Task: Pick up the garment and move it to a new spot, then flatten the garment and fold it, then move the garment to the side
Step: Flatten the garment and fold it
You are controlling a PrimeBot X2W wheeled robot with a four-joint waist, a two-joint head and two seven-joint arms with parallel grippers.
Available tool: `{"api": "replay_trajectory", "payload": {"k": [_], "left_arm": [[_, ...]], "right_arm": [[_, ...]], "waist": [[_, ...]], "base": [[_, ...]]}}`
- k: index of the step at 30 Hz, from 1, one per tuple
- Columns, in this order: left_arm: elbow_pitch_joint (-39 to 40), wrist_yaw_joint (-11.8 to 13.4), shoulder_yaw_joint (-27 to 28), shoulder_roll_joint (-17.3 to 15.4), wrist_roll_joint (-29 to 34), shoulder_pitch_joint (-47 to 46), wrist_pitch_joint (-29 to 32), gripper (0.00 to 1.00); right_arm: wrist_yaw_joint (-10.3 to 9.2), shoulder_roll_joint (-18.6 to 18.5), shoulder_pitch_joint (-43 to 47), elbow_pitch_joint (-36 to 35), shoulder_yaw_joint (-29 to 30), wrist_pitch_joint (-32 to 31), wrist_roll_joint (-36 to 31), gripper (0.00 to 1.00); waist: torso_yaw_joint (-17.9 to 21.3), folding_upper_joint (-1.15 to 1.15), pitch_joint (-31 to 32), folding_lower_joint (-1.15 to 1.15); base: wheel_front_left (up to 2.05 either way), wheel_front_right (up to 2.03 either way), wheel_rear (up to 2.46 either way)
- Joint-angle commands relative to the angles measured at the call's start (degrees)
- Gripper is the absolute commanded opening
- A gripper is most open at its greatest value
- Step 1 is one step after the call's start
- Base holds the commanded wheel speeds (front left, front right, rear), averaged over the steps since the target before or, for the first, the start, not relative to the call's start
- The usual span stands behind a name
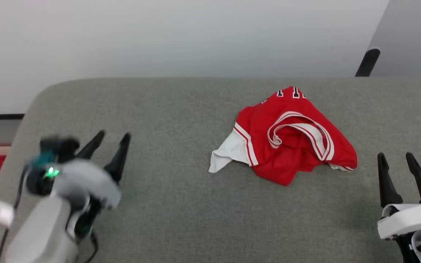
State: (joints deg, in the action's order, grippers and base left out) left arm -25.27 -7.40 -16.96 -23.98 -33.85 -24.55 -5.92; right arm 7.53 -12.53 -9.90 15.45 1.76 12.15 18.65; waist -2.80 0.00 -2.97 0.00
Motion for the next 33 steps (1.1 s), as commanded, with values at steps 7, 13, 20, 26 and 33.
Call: {"api": "replay_trajectory", "payload": {"k": [7, 13, 20, 26, 33], "left_arm": [[-4.55, -0.02, -9.12, -1.96, -20.96, -13.04, 23.77, 1.00], [-10.53, -0.02, -13.44, -1.82, -30.20, -21.36, 40.23, 1.00], [-10.55, -0.03, -19.02, -1.46, -35.02, -24.36, 52.35, 1.00], [-11.31, -0.03, -22.27, -1.97, -34.09, -26.19, 52.15, 1.00], [-11.52, -0.03, -25.48, -1.74, -33.63, -28.09, 48.96, 1.00]], "right_arm": [[-0.08, 1.54, -3.03, -0.45, -0.58, 1.03, -0.72, 1.00], [-0.08, 2.81, -4.89, 0.52, -0.35, 2.04, -0.96, 1.00], [-0.08, 3.92, -5.93, 1.41, -0.66, 2.77, -1.02, 1.00], [-0.08, 4.64, -7.28, 1.44, -1.04, 3.01, -1.24, 1.00], [-0.08, 5.55, -8.58, 1.10, -1.39, 3.08, -1.50, 1.00]], "waist": [[3.37, 0.00, -5.79, 0.00], [6.22, 0.00, -8.52, 0.00], [8.53, 0.00, -10.19, 0.00], [9.86, 0.00, -12.24, 0.00], [11.17, 0.00, -13.75, 0.00]], "base": [[0.00, 0.00, 0.00], [0.00, 0.00, 0.00], [0.00, 0.00, 0.00], [0.00, 0.00, 0.00], [0.00, 0.00, 0.00]]}}
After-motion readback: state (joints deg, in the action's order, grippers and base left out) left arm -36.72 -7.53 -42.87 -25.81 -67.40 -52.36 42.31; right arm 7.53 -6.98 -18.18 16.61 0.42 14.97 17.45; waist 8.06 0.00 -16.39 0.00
